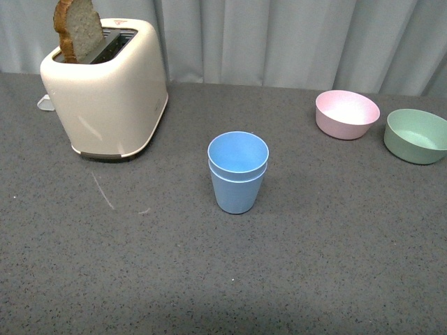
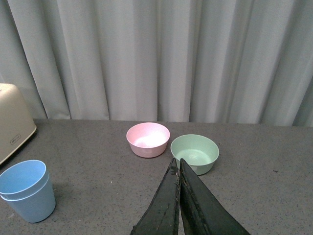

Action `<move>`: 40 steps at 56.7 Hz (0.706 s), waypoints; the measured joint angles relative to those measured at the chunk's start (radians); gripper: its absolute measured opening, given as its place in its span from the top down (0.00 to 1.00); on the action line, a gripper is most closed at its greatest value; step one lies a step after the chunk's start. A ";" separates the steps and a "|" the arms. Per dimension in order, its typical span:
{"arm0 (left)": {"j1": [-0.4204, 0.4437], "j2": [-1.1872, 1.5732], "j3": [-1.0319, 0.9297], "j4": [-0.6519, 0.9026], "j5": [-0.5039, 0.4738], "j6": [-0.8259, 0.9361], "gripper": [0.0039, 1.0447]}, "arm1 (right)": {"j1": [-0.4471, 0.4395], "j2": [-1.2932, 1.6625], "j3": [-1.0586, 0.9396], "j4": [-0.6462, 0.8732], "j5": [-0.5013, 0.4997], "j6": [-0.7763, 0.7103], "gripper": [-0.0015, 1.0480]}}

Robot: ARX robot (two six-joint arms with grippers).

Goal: Stack blue cups with both arms

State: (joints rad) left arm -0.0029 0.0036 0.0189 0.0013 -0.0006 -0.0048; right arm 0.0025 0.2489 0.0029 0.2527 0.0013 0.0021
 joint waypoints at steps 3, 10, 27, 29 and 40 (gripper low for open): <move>0.000 0.000 0.000 0.000 0.000 0.000 0.06 | 0.000 -0.015 0.000 -0.015 0.000 0.000 0.99; 0.000 0.000 0.000 0.000 0.000 0.000 0.06 | 0.000 -0.057 0.000 -0.057 0.000 0.000 0.99; 0.000 0.000 0.000 -0.001 0.000 0.000 0.06 | 0.000 -0.244 0.001 -0.248 -0.003 0.000 0.99; 0.000 0.000 0.000 -0.001 0.000 0.000 0.06 | 0.000 -0.244 0.001 -0.251 -0.003 0.000 0.99; 0.000 0.000 0.000 -0.001 -0.001 0.000 0.06 | 0.000 -0.245 0.001 -0.251 -0.003 -0.002 0.73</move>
State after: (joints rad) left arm -0.0029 0.0032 0.0189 0.0006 -0.0013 -0.0048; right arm 0.0025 0.0040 0.0036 0.0017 -0.0017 0.0002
